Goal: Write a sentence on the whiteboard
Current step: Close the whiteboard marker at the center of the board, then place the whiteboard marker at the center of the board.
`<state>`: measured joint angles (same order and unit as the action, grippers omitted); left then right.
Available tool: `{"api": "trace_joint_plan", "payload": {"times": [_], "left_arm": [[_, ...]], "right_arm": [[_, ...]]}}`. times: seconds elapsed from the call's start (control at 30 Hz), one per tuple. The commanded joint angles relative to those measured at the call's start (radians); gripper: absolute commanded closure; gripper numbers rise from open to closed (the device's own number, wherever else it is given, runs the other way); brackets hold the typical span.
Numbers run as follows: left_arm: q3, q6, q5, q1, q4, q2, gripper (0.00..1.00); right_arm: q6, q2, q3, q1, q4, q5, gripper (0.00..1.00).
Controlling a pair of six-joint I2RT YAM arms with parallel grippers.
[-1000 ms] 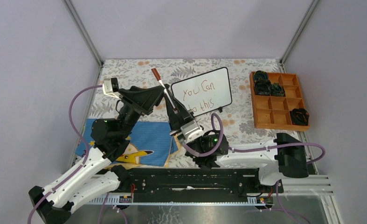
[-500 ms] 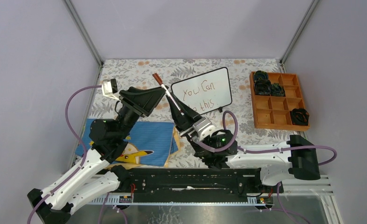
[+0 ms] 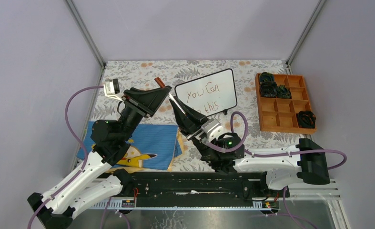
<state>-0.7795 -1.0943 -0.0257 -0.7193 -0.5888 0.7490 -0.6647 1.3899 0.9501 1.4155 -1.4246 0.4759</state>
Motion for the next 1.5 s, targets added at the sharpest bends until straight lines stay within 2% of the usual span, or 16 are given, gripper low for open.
{"api": "trace_joint_plan", "payload": {"times": [0.0,0.1,0.33,0.37,0.43,0.53,0.6,0.67,0.8,0.97,1.07,1.23,1.47], "left_arm": [[-0.021,0.009,-0.009,0.003,-0.026,0.000,0.58],[-0.016,0.004,-0.016,0.003,-0.030,0.003,0.63],[-0.014,0.017,-0.014,0.004,-0.028,0.001,0.99],[-0.015,0.022,-0.008,0.003,-0.020,-0.003,1.00],[-0.015,0.034,0.002,0.003,-0.008,-0.008,1.00],[-0.020,0.064,0.022,0.003,0.022,-0.023,1.00],[-0.029,0.088,0.036,0.004,0.049,-0.033,1.00],[-0.047,0.134,0.055,0.003,0.100,-0.042,1.00],[-0.097,0.268,0.033,0.003,0.228,-0.057,1.00],[-0.143,0.485,-0.177,0.003,0.354,-0.055,1.00],[-0.149,0.548,-0.316,0.003,0.394,-0.043,1.00],[-0.132,0.546,-0.414,0.003,0.398,-0.030,1.00],[-0.112,0.526,-0.436,0.003,0.374,-0.045,1.00]], "right_arm": [[0.017,-0.028,0.002,-0.001,-0.033,-0.003,1.00],[0.013,-0.025,0.002,-0.001,-0.035,0.003,1.00],[0.023,-0.035,-0.006,-0.001,-0.021,0.031,1.00],[0.026,-0.039,-0.008,-0.001,-0.008,0.040,1.00],[0.043,-0.060,-0.019,-0.001,0.041,0.048,0.87],[0.097,-0.121,-0.022,-0.001,0.220,0.053,0.54],[0.154,-0.175,-0.023,-0.001,0.356,0.057,0.41],[0.226,-0.239,-0.023,-0.001,0.507,0.047,0.33],[0.392,-0.377,0.049,-0.001,0.920,-0.010,0.30],[0.558,-0.430,0.230,-0.007,1.358,-0.035,0.31],[0.632,-0.420,0.308,-0.030,1.516,-0.107,0.32],[0.730,-0.384,0.329,-0.067,1.585,-0.260,0.32],[0.806,-0.355,0.272,-0.095,1.520,-0.294,0.35]]}}
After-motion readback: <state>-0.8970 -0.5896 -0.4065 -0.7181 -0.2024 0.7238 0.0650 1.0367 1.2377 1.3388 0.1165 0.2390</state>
